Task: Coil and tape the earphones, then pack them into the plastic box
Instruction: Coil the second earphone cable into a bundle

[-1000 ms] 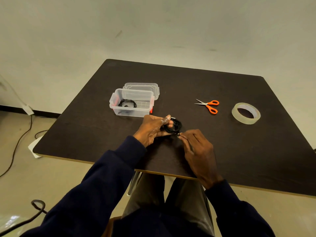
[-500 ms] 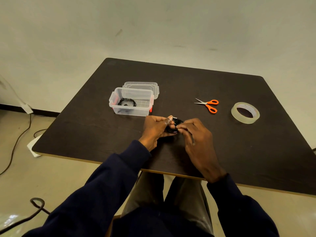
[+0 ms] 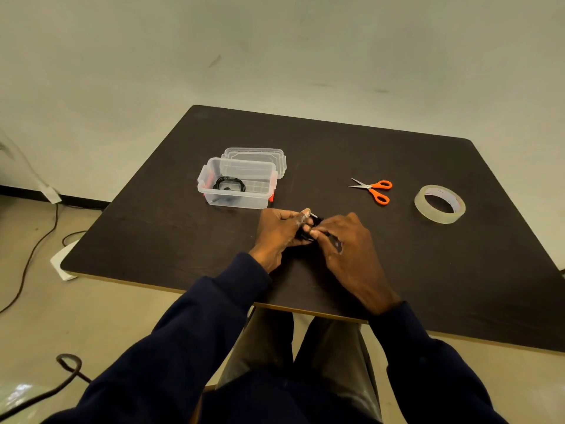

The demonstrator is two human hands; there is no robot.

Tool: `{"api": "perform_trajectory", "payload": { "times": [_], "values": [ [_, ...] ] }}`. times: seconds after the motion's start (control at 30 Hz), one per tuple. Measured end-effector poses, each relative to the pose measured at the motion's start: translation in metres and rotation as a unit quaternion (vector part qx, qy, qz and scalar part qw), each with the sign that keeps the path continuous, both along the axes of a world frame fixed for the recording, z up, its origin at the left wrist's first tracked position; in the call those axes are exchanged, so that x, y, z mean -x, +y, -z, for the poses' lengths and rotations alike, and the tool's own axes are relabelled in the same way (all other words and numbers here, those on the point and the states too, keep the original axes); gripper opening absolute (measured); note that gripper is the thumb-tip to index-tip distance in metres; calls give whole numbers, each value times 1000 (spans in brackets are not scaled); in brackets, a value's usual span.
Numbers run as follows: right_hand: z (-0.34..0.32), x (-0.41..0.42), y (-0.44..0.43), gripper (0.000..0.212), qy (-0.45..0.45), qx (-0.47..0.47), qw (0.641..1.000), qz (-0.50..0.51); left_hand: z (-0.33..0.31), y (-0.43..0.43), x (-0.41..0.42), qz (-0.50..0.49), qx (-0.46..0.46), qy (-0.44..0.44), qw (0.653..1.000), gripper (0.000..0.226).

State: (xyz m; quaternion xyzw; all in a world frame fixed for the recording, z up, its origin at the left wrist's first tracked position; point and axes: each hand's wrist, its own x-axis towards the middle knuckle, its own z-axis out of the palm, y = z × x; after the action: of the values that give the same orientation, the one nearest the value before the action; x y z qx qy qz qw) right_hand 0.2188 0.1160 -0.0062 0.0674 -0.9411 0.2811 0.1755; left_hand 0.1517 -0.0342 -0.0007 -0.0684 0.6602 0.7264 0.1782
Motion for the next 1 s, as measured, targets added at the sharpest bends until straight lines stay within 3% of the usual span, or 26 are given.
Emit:
{"api": "perform_trajectory", "payload": {
  "times": [0.2,0.37,0.5,0.67,0.77,0.87,1.0],
  "values": [
    [7,-8,0,55,-34,-82,996,12,-3,3,-2,-2,-7,-6,1000,24],
    [11,1,-7,39,-11,-108,993,52,-7,6,-4,-11,21,-6,1000,26],
    [20,-2,-8,24,37,-62,997,31,-6,5,-4,-16,11,-16,1000,27],
    [20,-13,-7,37,106,-44,993,7,-11,1,-4,3,-14,-54,998,23],
    [15,-16,-8,38,146,16,989,28,-14,5,-6,6,-49,-102,994,21],
    [12,-19,-9,50,202,-12,978,60,-14,9,-7,5,-90,-147,985,22],
    [15,-21,-7,48,214,-2,973,92,-13,9,-6,-10,-133,-174,976,15]
  ]
}}
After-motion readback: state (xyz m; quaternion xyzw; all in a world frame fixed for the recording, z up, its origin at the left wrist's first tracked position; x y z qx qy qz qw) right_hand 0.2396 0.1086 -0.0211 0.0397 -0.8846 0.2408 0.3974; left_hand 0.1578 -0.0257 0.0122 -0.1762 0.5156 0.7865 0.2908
